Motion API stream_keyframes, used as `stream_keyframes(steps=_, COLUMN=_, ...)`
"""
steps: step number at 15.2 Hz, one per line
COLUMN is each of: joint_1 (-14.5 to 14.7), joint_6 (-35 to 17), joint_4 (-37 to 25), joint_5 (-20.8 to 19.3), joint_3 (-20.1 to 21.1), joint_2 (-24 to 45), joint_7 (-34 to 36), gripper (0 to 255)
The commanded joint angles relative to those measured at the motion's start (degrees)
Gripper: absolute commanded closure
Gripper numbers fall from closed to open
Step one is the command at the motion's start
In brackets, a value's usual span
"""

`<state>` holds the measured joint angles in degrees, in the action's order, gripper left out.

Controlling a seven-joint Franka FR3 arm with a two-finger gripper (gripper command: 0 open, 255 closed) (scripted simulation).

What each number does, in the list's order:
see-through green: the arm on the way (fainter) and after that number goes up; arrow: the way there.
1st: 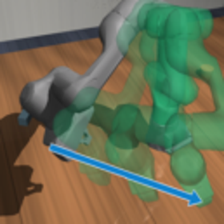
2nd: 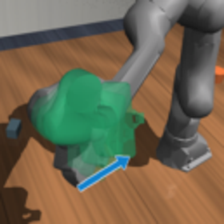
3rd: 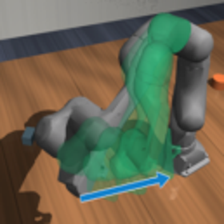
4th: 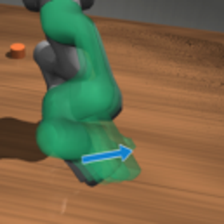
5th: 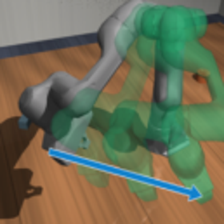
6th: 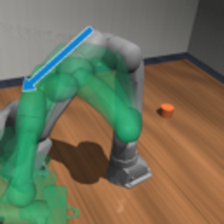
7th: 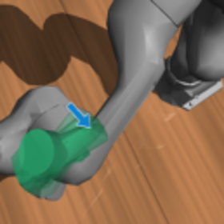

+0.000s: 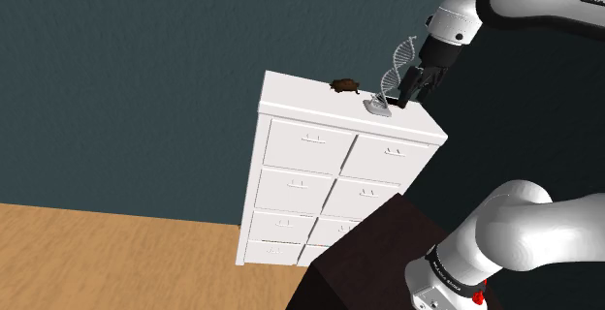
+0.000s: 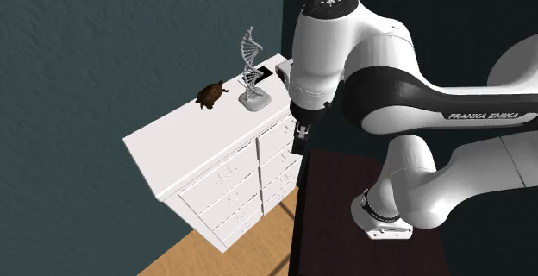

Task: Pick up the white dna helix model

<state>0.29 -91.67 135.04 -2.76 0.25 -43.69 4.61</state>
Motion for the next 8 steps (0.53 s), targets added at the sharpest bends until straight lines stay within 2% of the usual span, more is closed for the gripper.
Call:
stream_keyframes(steps=1, joint_1=0.0, joint_6=0.0, joint_4=0.0, joint_5=0.0, joint_3=0.0, joint_2=0.0, joint_7=0.0, gripper=0)
stream_keyframes(steps=8, joint_1=-3.1, joint_6=-14.4, joint_4=1.4, joint_5=-3.8, joint_3=-6.5, joint_2=3.2, joint_7=-4.6, gripper=0)
